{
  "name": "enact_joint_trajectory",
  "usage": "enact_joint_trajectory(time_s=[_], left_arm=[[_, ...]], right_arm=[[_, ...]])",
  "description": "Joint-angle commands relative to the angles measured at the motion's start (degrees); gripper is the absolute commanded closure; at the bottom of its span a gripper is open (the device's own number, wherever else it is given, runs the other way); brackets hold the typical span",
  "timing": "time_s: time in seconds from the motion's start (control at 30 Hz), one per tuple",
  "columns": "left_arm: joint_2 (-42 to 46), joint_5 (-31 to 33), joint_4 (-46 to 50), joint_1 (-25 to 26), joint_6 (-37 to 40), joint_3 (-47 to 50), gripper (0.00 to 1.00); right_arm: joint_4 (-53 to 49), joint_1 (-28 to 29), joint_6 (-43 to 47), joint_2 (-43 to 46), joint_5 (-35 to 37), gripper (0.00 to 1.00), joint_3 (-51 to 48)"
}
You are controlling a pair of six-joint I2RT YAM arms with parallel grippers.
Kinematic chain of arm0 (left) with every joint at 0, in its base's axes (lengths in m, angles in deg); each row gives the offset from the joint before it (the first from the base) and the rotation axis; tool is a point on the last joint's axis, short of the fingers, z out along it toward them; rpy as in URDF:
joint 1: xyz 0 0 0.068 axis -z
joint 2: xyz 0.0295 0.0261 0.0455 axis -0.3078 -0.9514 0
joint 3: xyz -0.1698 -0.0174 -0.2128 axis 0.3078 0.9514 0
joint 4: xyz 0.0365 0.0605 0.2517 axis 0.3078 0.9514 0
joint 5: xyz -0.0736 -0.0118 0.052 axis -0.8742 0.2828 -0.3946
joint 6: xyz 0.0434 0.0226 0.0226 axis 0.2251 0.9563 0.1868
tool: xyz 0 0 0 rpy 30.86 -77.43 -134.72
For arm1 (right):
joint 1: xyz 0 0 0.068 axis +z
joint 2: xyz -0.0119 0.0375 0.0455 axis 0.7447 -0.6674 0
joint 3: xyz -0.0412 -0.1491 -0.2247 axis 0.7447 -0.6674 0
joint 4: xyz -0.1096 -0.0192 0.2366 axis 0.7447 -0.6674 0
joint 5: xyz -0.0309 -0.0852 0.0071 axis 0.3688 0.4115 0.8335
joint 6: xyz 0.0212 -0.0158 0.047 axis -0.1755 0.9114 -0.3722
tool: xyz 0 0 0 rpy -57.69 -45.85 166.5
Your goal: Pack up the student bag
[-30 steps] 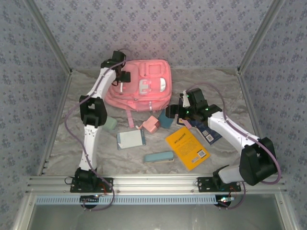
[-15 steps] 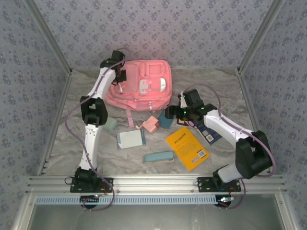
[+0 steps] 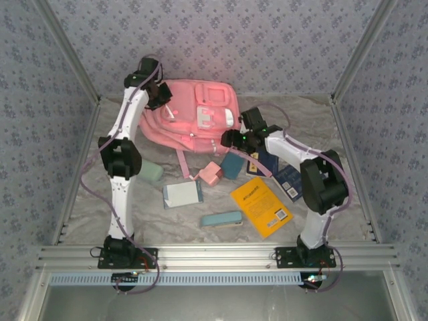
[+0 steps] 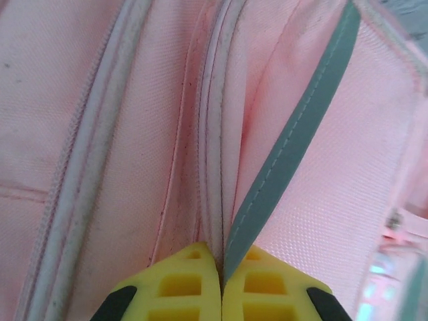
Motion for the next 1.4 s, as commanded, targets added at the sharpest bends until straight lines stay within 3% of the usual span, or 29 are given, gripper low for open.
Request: enact_joint_trajectory(time_s=[0.0, 0.17, 0.27, 0.4, 0.6, 0.73, 0.9, 1.07, 1.13, 1.23, 1.37], left_arm=[[8.5, -6.2, -4.2, -0.2, -9.9, 1.4, 1.0], [12.7, -9.2, -4.2, 0.8, -13.0, 3.2, 1.0], [16.7, -8.0, -1.9, 1.6, -13.6, 4.6, 1.0], [23.7, -6.6, -1.4, 2.7, -15.0, 11.5, 1.0], [38.1, -8.3, -13.4, 3.0, -25.0, 36.9, 1.0], [44.5, -12.5, -26.7, 3.9, -34.8, 53.7, 1.0], [46.9, -14.2, -38.4, 6.2, -43.3, 65.3, 1.0], [46.5, -13.8, -41.7, 7.1, -43.3, 66.3, 1.0], [46.4, -13.2, -38.6, 7.0, -35.5, 63.3, 1.0], [46.4, -7.1, -22.8, 6.8, -22.4, 56.4, 0.75], [51.3, -6.4, -19.8, 3.2, -16.2, 61.1, 0.56]], right_arm=[[0.2, -0.8, -3.5, -5.9, -3.1, 0.29, 6.0], [2.4, -1.6, -6.9, -13.1, -5.6, 0.32, 12.3], [2.1, -2.2, -6.6, -16.9, -5.9, 0.32, 16.6], [5.0, -3.5, -8.3, -22.9, -11.4, 0.33, 24.6], [5.8, -3.0, -10.2, -32.2, -20.5, 0.33, 42.6], [-0.2, -2.7, -7.4, -32.3, -20.2, 0.28, 49.5], [-10.9, -3.3, -0.3, -17.8, -4.2, 0.07, 39.9], [-5.1, -2.4, -1.8, 1.7, 2.0, 0.09, 17.3], [-4.3, -1.9, -1.8, 7.8, 2.3, 0.11, 10.4], [-4.9, 1.1, 0.6, 12.0, 0.7, 0.13, 5.2], [-6.9, 8.0, 7.0, 8.7, -1.6, 0.08, 7.4]])
